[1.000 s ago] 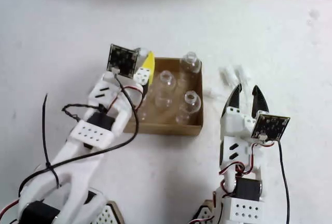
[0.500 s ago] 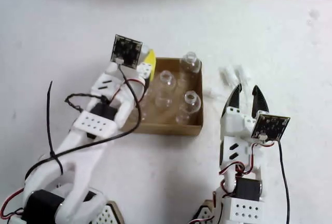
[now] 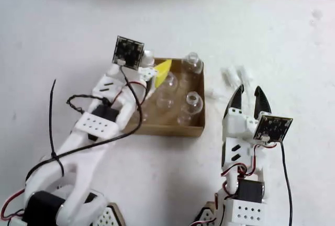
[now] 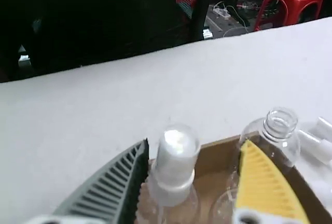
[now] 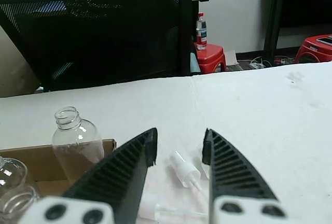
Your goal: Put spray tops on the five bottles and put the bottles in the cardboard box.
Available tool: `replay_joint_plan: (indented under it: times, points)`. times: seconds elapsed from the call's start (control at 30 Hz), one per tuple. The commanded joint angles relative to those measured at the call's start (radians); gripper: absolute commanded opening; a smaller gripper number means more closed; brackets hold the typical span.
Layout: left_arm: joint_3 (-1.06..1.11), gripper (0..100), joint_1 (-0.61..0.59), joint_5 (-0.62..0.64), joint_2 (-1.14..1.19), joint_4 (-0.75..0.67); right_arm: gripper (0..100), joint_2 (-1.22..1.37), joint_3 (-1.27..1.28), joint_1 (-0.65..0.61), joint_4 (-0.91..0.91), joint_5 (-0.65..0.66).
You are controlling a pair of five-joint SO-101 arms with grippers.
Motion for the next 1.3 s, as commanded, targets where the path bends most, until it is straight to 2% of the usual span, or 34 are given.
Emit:
replay_joint_plan:
  times: [0.0,0.23,0.4,0.57,0.63,0.73,0.83,0.97,1.07,1.27]
  points:
    - [-0.009,23,-0.036,0.021,-0.107,0.023,13.0,-0.001,0.009,0.002,-0.022,0.011]
    - [-0.020,23,-0.039,0.020,-0.346,0.219,13.0,-0.001,0.009,0.002,-0.022,0.011]
    - [-0.091,23,-0.127,0.020,-0.587,0.479,13.0,-0.001,0.009,0.002,-0.022,0.011]
    - [-0.244,23,-0.266,0.017,-0.595,0.744,13.0,-0.001,0.009,0.002,-0.022,0.011]
    - [-0.290,23,-0.320,0.012,-0.541,0.802,13.0,-0.002,0.009,0.002,-0.021,0.011]
    - [-0.365,22,-0.375,-0.078,-0.409,0.884,13.0,-0.002,0.009,0.002,-0.019,0.011]
    - [-0.456,22,-0.386,-0.157,-0.226,0.993,13.0,-0.004,0.009,0.002,-0.018,0.011]
    - [-0.628,22,-0.380,-0.163,0.053,1.114,13.0,-0.004,0.009,0.002,-0.018,0.011]
    - [-0.767,22,-0.378,-0.161,0.257,1.165,13.0,-0.004,0.009,0.002,-0.018,0.011]
    - [-0.991,22,-0.390,-0.161,0.622,1.175,13.0,-0.004,0.009,0.002,-0.018,0.011]
